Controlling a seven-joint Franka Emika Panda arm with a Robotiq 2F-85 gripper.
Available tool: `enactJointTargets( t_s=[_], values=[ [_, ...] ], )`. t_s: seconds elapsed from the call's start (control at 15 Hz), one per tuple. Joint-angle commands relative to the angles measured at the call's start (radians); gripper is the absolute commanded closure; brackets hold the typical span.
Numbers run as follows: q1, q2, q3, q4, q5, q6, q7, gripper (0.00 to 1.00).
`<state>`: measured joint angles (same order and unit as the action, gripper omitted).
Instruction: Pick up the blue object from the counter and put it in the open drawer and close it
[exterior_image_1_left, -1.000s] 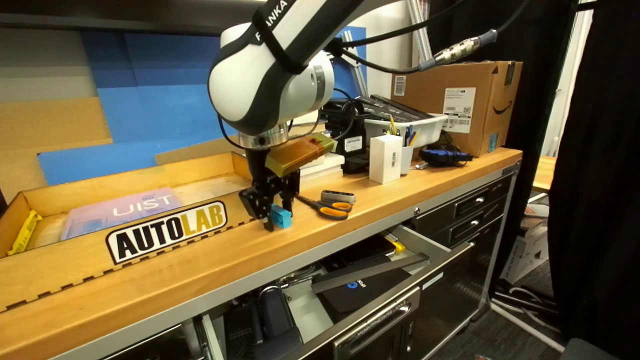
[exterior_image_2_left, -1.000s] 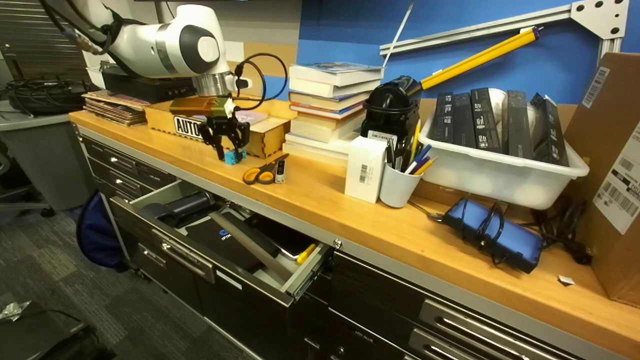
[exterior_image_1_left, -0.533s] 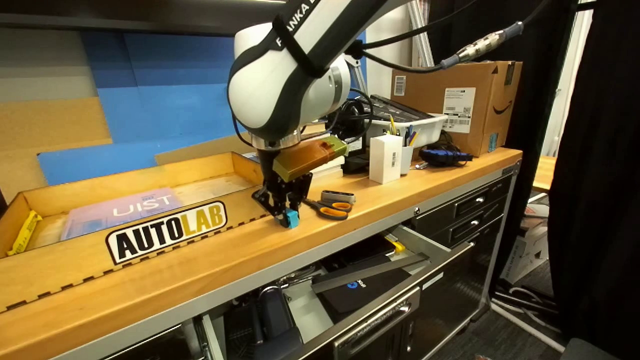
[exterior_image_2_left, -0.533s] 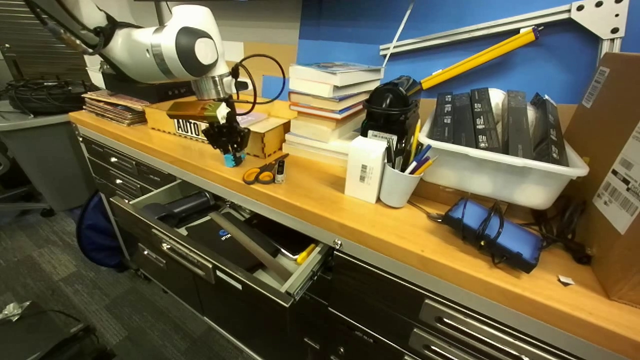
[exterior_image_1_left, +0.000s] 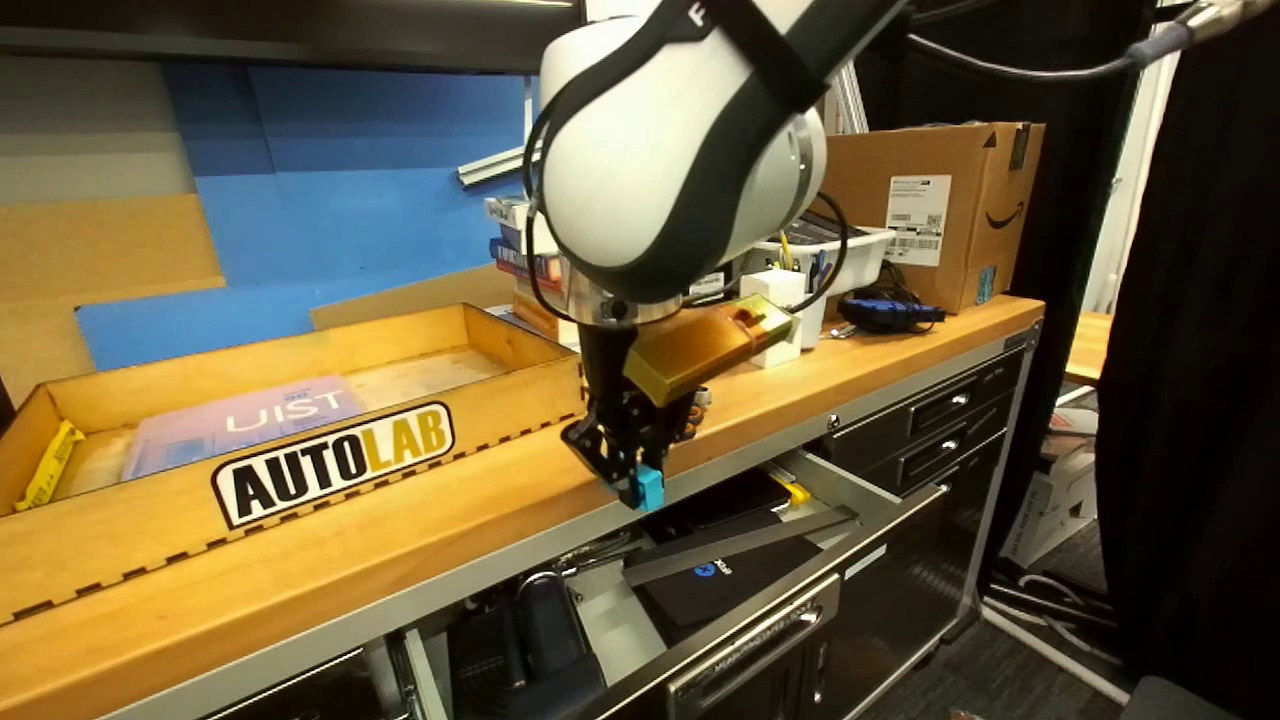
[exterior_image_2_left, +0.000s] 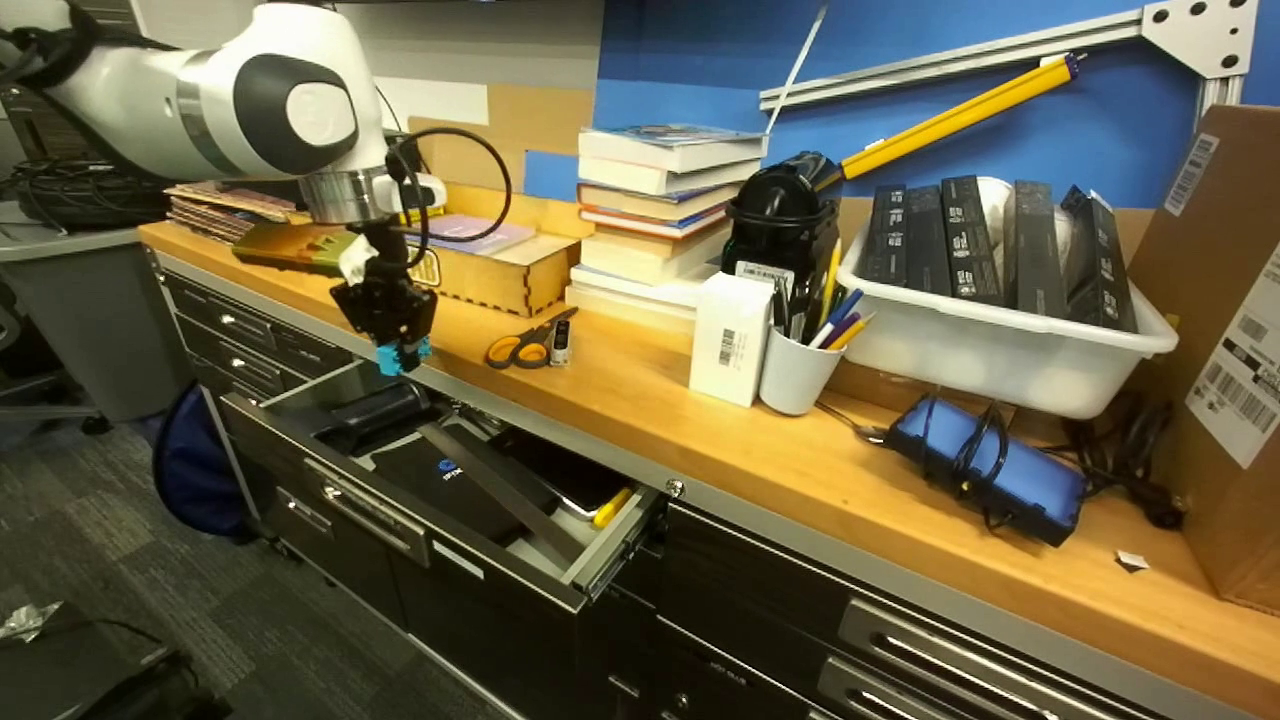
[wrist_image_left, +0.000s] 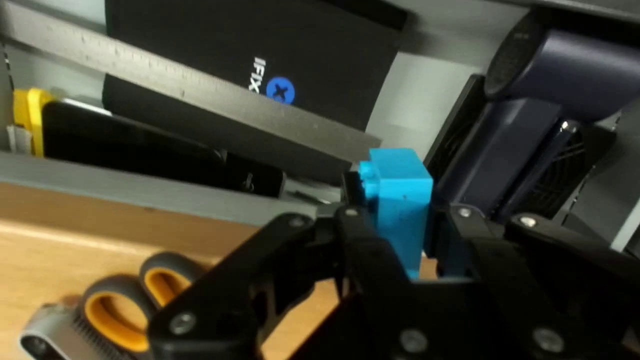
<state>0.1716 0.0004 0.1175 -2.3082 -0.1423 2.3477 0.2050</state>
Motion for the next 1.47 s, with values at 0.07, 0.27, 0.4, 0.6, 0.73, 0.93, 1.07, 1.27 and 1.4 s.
enactJointTargets(
  t_s=[0.07,0.27,0.4,0.6,0.73,0.93,1.07,1.27,1.4],
  values=[
    [-0.047,-0.055,-0.017,-0.158,-0.010,0.084,0.081,0.88],
    [-0.074,-0.037,-0.033,-0.174,-0.017,0.126,0.107,0.48],
    [-0.086,-0.042,-0.040,-0.182,-0.001,0.153,0.102,0.40],
    [-0.094,-0.082,-0.046,-0.220,0.038,0.180,0.076,0.17],
    [-0.093,-0.129,-0.046,-0.277,0.088,0.183,0.037,0.02],
    [-0.088,-0.175,-0.048,-0.366,0.167,0.152,-0.014,0.00],
    [-0.082,-0.192,-0.053,-0.419,0.226,0.150,-0.063,0.00],
    [-0.077,-0.234,-0.067,-0.484,0.325,0.149,-0.165,0.00],
    [-0.088,-0.192,-0.073,-0.446,0.332,0.126,-0.175,0.00]
  ],
)
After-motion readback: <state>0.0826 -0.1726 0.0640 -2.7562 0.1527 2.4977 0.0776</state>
